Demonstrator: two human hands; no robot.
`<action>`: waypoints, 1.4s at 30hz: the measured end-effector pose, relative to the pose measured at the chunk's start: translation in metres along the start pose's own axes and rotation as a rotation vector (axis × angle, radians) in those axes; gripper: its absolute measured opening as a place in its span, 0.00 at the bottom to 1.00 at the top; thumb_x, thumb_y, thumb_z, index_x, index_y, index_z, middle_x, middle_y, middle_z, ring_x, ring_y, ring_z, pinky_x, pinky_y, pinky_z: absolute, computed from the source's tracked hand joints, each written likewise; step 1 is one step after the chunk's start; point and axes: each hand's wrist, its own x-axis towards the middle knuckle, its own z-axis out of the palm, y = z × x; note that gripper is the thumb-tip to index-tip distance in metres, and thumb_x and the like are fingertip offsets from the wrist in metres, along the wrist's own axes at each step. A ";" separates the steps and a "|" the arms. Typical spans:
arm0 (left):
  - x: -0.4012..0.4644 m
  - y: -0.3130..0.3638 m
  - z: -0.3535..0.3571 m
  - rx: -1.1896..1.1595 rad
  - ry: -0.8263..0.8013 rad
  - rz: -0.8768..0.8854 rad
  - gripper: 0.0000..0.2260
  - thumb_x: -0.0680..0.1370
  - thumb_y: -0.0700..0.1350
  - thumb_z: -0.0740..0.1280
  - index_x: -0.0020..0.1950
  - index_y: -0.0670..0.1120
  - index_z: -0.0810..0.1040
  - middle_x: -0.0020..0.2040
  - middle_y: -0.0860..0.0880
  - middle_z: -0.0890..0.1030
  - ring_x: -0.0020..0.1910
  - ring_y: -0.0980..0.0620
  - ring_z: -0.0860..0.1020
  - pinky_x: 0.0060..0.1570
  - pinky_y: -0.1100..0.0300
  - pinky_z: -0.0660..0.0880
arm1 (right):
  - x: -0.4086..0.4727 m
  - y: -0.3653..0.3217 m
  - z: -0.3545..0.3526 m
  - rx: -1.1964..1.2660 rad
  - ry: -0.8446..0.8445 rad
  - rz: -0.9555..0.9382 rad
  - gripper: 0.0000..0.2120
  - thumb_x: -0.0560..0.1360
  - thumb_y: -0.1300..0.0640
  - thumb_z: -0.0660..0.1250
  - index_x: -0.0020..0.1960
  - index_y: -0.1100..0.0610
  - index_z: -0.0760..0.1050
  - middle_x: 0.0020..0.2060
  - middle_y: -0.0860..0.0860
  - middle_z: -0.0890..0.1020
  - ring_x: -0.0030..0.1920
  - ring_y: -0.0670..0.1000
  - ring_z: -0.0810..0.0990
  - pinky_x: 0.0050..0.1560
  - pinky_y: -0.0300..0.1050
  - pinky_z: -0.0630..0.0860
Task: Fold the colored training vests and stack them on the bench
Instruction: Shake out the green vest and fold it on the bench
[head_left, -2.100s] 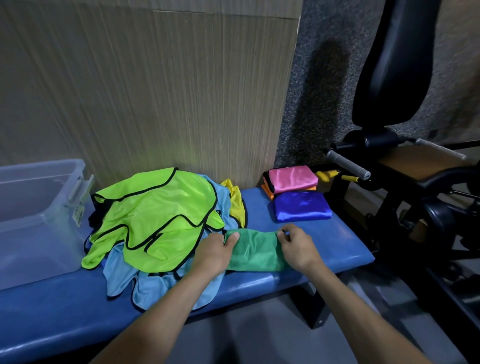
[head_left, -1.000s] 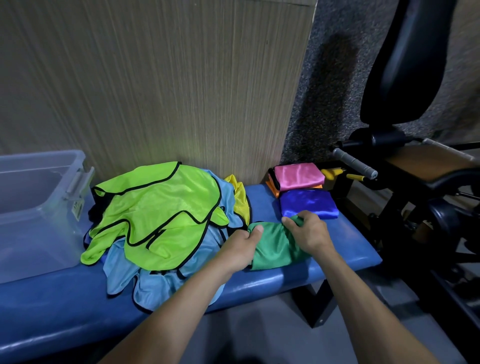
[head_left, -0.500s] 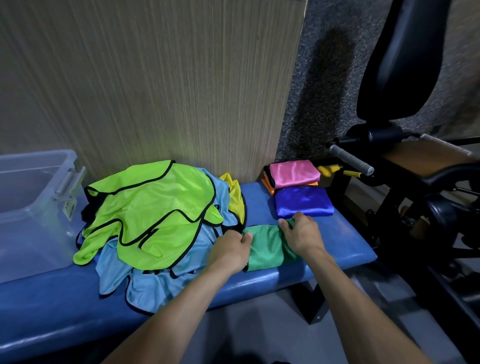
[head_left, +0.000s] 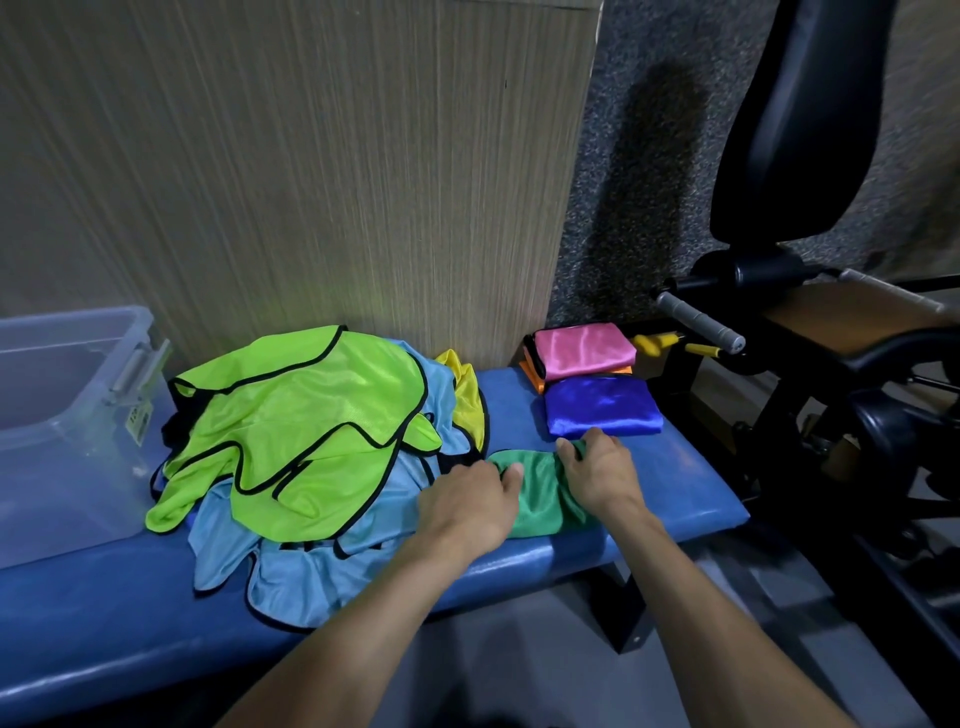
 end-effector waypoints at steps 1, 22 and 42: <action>0.003 0.000 0.002 -0.069 -0.027 -0.025 0.22 0.85 0.61 0.49 0.42 0.47 0.70 0.43 0.47 0.78 0.45 0.43 0.78 0.45 0.50 0.73 | 0.001 0.000 0.000 0.006 0.004 0.006 0.18 0.83 0.48 0.62 0.56 0.66 0.73 0.58 0.65 0.77 0.58 0.65 0.75 0.47 0.48 0.65; 0.005 -0.008 0.029 0.228 0.053 0.320 0.27 0.86 0.55 0.45 0.83 0.44 0.48 0.76 0.47 0.62 0.74 0.46 0.61 0.74 0.51 0.58 | 0.010 0.019 -0.029 0.393 -0.234 0.295 0.23 0.72 0.42 0.76 0.50 0.62 0.77 0.43 0.53 0.83 0.42 0.52 0.82 0.35 0.43 0.72; 0.160 0.077 -0.027 -0.451 0.067 0.338 0.13 0.85 0.45 0.60 0.69 0.45 0.75 0.59 0.47 0.69 0.61 0.50 0.72 0.60 0.65 0.64 | 0.092 0.031 -0.080 0.984 0.108 0.172 0.14 0.74 0.53 0.77 0.54 0.61 0.81 0.48 0.57 0.87 0.46 0.54 0.86 0.47 0.51 0.84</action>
